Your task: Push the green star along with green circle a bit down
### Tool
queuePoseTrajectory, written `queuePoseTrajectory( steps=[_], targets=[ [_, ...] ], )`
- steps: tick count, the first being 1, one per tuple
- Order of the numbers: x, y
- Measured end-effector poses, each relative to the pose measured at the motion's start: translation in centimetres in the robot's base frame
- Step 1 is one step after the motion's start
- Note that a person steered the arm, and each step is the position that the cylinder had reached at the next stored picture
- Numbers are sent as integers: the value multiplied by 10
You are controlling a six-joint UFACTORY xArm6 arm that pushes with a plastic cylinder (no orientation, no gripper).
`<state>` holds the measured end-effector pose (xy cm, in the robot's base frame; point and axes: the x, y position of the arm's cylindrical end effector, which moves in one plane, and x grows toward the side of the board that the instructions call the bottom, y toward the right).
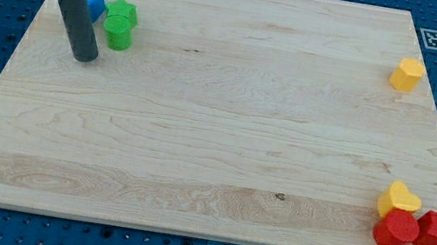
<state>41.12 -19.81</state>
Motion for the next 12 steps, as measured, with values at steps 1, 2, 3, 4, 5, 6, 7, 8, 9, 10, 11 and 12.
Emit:
queuePoseTrajectory(
  steps=[1,2,3,4,5,6,7,8,9,10,11,12],
  targets=[
    [24,19],
    [34,46],
    [26,77],
    [-1,104],
    [-38,121],
    [-73,129],
    [-105,121],
    [-125,99],
    [-137,75],
    [-142,56],
    [-142,53],
    [-146,27]
  ],
)
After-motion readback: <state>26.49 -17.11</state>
